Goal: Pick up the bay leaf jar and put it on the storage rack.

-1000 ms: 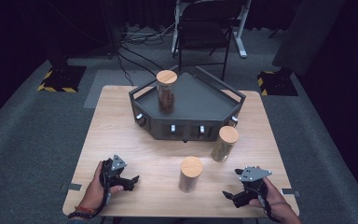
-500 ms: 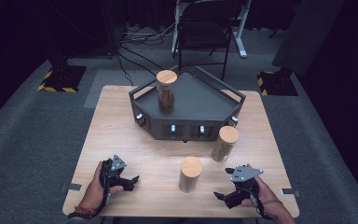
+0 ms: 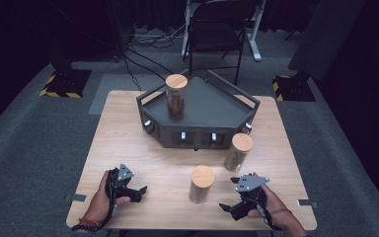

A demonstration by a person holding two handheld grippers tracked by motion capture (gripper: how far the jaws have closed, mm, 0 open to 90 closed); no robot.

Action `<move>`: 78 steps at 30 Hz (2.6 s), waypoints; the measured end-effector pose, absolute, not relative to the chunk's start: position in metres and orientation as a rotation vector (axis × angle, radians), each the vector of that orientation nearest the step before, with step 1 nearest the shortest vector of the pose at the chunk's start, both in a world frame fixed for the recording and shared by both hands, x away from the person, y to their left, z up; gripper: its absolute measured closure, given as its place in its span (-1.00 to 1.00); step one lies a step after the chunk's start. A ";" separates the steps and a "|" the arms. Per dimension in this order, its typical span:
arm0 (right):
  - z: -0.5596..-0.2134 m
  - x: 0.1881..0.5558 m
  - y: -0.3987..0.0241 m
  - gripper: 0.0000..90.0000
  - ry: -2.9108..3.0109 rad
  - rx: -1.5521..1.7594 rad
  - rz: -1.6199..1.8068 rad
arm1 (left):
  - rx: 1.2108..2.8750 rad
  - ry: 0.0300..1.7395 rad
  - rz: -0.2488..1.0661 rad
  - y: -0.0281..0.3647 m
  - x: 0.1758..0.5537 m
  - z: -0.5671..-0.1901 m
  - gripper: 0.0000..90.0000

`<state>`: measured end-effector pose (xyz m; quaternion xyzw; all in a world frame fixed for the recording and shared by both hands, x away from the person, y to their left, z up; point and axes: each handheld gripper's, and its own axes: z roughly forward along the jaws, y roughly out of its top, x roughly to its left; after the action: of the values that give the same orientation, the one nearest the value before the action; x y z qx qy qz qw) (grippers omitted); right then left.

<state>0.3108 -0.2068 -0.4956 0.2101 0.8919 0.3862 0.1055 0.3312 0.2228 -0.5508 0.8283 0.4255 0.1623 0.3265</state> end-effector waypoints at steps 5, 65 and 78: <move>-0.495 0.312 -0.201 -0.95 2.636 0.609 1.132 | 2.170 1.114 0.425 0.223 0.331 -0.551 -0.98; -0.477 0.326 -0.144 -0.88 2.642 0.503 1.253 | 2.174 1.111 0.423 0.223 0.332 -0.551 -0.99; -0.479 0.327 -0.135 -0.72 2.634 0.500 1.261 | 2.174 1.111 0.423 0.223 0.332 -0.551 -0.99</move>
<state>0.3267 -0.1347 -0.4789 0.1682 0.8854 0.4239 0.0895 0.3318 0.2227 -0.5509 0.8294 0.4241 0.1614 0.3259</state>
